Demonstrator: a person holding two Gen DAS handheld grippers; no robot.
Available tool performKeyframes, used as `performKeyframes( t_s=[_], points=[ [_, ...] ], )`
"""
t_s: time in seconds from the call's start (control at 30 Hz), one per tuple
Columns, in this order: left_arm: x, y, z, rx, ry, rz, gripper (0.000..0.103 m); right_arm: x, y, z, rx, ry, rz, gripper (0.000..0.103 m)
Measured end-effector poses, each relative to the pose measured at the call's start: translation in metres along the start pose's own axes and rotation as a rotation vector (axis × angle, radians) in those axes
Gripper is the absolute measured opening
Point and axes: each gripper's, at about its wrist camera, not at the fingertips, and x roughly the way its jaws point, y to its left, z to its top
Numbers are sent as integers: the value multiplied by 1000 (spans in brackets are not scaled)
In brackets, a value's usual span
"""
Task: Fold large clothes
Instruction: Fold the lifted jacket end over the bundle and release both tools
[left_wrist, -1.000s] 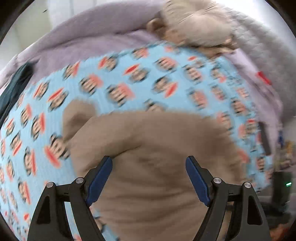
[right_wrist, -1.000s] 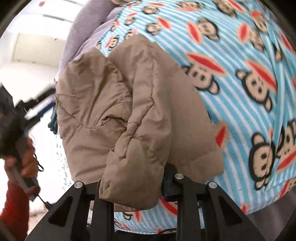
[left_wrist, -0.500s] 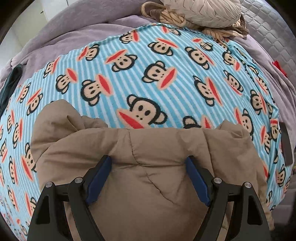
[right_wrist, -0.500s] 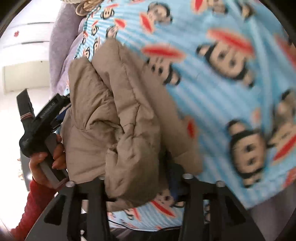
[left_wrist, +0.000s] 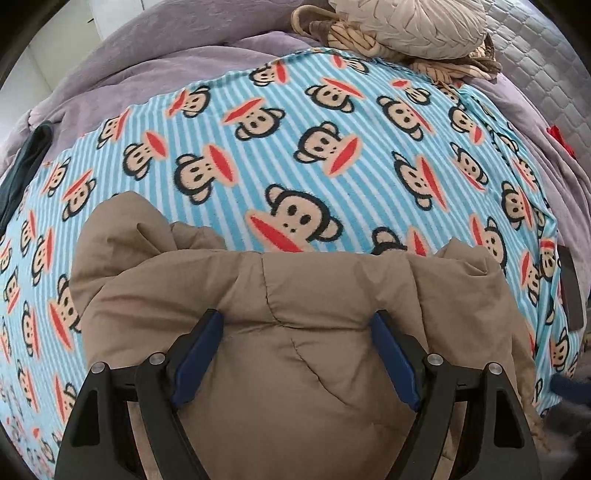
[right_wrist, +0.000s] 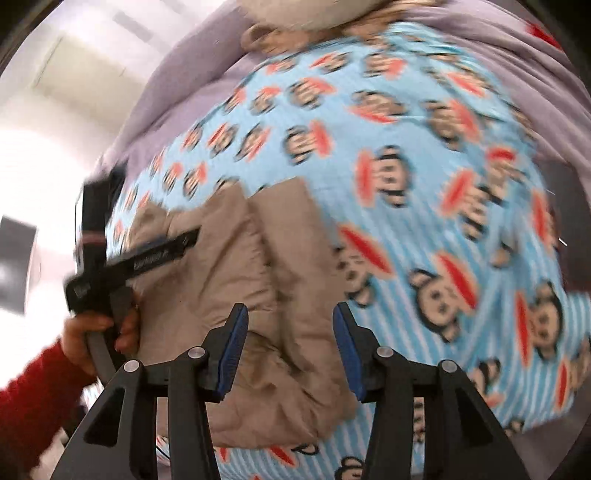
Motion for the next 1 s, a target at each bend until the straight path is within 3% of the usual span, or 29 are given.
performKeyframes(
  t_s=[0.17,0.47,0.67,0.77,1.0],
  points=[
    [-22,9,-8,-29,8,20,82,51,17,-1,-51,131,-48,52],
    [-64,29,-42,-81,26,58,82,65,13,5,-58,159,-56,54],
    [-70,45,-75,-145,86,63,82,73,17,2,-62,172,-70,58],
    [-67,46,-83,-170,105,61,95,79,17,0,-66,175,-76,61],
    [-65,40,-88,-190,109,69,95,91,7,-2,-48,196,-51,67]
  ],
)
